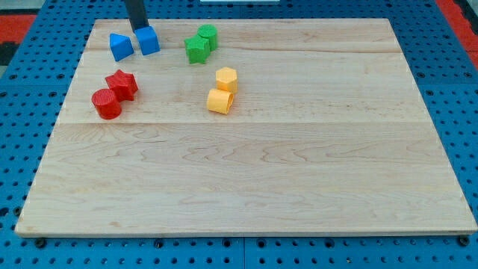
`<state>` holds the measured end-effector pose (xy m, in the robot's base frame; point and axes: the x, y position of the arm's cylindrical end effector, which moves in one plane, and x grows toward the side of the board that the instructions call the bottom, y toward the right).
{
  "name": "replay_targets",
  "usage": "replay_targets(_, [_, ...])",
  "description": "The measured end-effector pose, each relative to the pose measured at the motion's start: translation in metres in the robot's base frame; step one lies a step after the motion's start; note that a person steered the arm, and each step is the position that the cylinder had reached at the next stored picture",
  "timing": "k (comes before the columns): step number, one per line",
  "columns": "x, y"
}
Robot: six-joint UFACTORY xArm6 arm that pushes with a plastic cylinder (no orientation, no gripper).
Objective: Move the blue cube closer to the red star
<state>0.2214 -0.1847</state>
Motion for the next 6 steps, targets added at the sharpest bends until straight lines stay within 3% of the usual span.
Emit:
replay_targets(3, [-0.013, 0.041])
replay_targets(5, [0.035, 0.029])
replay_targets(6, [0.02, 0.03])
